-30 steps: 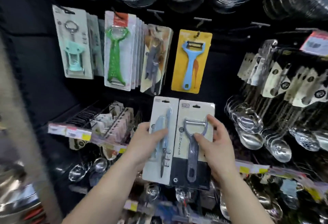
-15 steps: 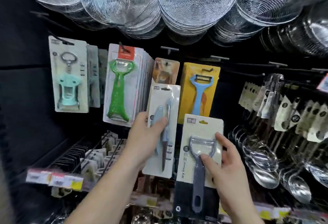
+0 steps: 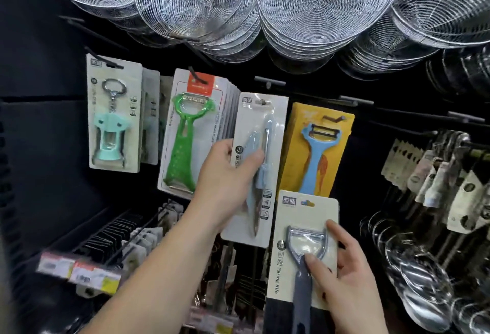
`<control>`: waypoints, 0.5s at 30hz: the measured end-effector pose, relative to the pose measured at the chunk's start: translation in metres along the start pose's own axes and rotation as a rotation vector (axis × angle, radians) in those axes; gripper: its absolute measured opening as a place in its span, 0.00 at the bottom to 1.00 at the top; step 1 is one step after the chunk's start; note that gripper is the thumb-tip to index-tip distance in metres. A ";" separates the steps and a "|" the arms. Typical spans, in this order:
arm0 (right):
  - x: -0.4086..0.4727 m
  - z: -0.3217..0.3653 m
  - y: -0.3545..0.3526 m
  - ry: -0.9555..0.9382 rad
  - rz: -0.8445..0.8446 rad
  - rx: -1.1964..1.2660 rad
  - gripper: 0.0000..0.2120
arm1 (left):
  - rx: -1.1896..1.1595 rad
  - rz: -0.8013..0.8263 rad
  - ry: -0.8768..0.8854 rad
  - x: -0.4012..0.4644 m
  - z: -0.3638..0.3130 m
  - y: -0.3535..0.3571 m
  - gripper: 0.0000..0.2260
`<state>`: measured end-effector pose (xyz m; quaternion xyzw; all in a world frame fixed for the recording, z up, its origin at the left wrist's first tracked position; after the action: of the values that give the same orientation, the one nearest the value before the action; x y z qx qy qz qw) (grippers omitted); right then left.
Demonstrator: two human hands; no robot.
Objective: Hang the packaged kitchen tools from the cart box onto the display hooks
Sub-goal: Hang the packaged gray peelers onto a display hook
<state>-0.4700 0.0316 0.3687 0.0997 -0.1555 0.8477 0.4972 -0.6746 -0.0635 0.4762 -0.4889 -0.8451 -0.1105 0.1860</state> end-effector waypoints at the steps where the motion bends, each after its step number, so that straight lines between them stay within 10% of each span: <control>1: 0.001 -0.001 0.000 0.002 0.005 0.005 0.31 | 0.007 -0.011 -0.003 0.000 -0.001 0.000 0.08; 6: 0.005 -0.004 0.005 0.007 0.028 0.010 0.31 | 0.015 -0.039 0.036 0.000 0.001 -0.005 0.09; 10: 0.009 -0.005 0.009 0.004 0.046 0.031 0.31 | 0.066 0.001 0.125 -0.001 -0.006 -0.004 0.31; 15: 0.008 -0.007 0.014 0.008 0.057 0.072 0.30 | 0.180 0.006 0.164 0.001 -0.019 -0.002 0.27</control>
<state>-0.4866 0.0343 0.3621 0.1096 -0.1258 0.8671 0.4694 -0.6734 -0.0705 0.4939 -0.4622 -0.8320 -0.0733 0.2981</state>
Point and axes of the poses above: each hand's wrist, its own x-axis towards the middle knuckle, its own y-axis out of the palm, z = x × y, the point moved 6 cm from there along x, towards the middle knuckle, and after that the axes turned 12 degrees about z, right-handed, at the moved point
